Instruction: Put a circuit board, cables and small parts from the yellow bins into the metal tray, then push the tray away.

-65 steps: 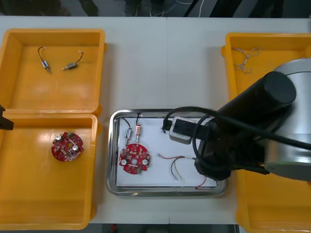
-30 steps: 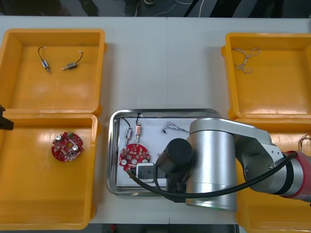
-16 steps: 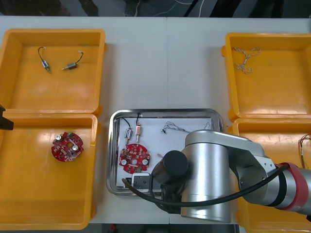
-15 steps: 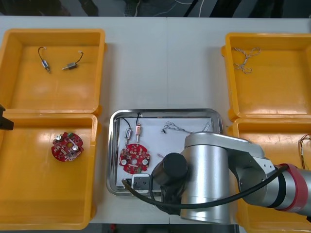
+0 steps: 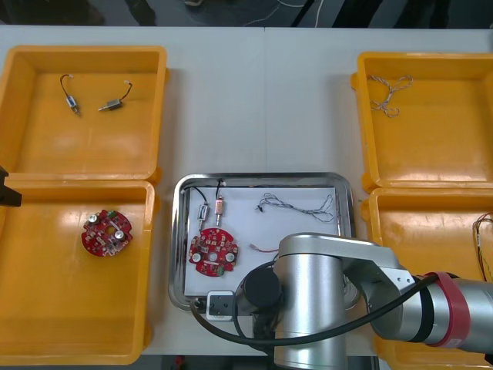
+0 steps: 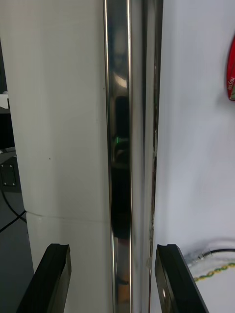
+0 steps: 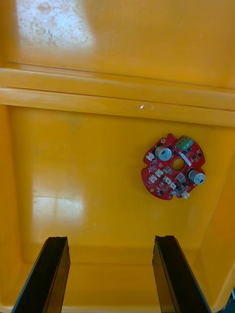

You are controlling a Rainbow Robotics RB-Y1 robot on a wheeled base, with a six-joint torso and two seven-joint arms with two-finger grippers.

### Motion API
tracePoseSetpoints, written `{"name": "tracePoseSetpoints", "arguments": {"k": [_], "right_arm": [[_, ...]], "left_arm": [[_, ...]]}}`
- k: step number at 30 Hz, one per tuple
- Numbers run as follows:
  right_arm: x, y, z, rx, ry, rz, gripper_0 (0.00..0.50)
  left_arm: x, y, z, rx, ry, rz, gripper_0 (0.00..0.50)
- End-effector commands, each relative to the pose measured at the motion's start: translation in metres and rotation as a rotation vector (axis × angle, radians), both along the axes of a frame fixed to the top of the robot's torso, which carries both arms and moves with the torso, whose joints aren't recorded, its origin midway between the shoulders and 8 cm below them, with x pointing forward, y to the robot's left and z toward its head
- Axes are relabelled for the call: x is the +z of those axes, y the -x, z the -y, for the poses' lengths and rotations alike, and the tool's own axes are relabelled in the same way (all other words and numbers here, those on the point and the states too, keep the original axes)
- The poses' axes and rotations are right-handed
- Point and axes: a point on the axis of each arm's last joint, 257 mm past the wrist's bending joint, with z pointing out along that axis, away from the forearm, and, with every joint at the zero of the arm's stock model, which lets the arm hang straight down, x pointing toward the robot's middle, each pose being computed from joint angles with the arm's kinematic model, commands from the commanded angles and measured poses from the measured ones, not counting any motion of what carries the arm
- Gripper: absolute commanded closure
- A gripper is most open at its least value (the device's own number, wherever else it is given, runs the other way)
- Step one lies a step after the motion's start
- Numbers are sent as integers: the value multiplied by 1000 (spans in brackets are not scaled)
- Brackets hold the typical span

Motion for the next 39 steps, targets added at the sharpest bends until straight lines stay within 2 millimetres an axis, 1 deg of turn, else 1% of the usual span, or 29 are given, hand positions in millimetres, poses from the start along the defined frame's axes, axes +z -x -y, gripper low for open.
{"name": "tracePoseSetpoints", "arguments": {"k": [1,13,20,39], "right_arm": [[-6,12,-18,-6,-31,-7,0],[-14,16,-16,5,-8,23,0],[-18,10,-18,-11,1,35,0],[-16,4,-26,-19,-27,58,0]], "left_arm": [[14,1,-10,-54,-68,27,0],[14,1,-10,-54,-68,27,0],[14,1,-10,-54,-68,27,0],[14,1,-10,-54,-68,27,0]]}}
